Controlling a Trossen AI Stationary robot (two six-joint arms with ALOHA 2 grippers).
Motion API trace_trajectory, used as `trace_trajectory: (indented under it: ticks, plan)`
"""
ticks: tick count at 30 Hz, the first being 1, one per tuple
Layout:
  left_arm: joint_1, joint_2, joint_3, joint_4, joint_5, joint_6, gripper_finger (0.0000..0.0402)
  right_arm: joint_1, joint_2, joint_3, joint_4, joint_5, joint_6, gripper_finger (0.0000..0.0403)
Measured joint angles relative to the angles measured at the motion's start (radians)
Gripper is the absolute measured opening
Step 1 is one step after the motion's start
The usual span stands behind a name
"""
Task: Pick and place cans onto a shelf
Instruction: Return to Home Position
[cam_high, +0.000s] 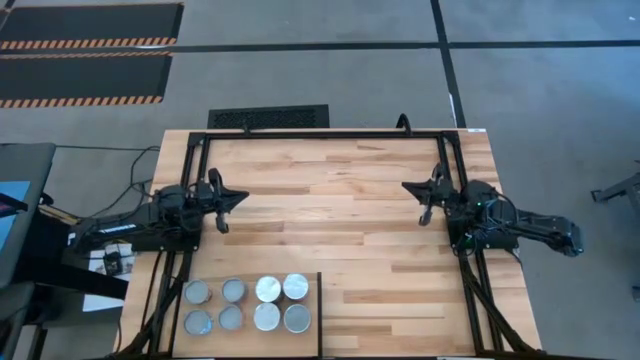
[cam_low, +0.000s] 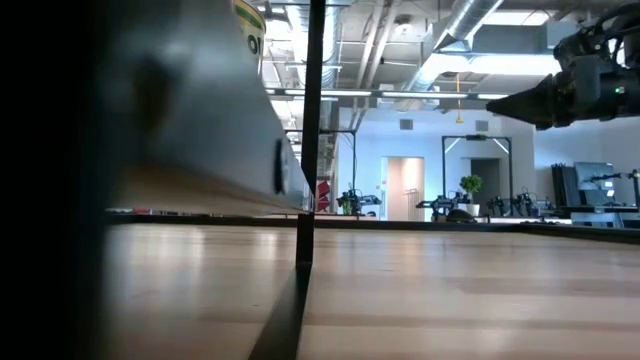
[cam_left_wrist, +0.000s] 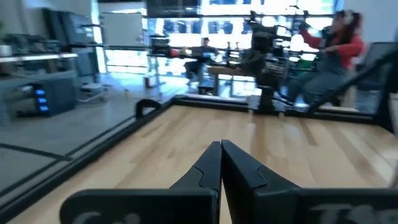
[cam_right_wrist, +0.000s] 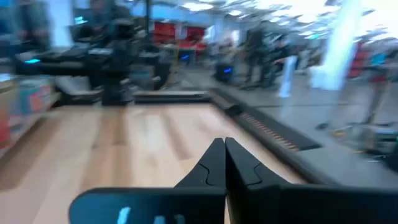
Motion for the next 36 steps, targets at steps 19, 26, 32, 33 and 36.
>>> trace_trajectory:
  ticks: [19, 26, 32, 33, 36]
  plan:
    - [0.001, 0.005, 0.000, 0.018, -0.100, -0.031, 0.0000, -0.036, 0.035, -0.002, 0.007, 0.032, -0.047, 0.0027]
    - [0.001, 0.005, 0.000, 0.018, -0.100, -0.018, 0.0000, -0.036, 0.035, -0.002, 0.008, 0.032, -0.048, 0.0029]
    - [0.001, 0.005, 0.000, 0.017, -0.100, -0.014, 0.0000, -0.036, 0.035, -0.002, 0.008, 0.032, -0.048, 0.0027]
    - [0.001, 0.005, 0.000, 0.017, -0.100, -0.015, 0.0000, -0.036, 0.035, -0.002, 0.008, 0.032, -0.048, 0.0027]
    - [0.001, 0.005, 0.000, 0.017, -0.099, -0.023, 0.0000, -0.036, 0.035, -0.002, 0.008, 0.032, -0.048, 0.0026]
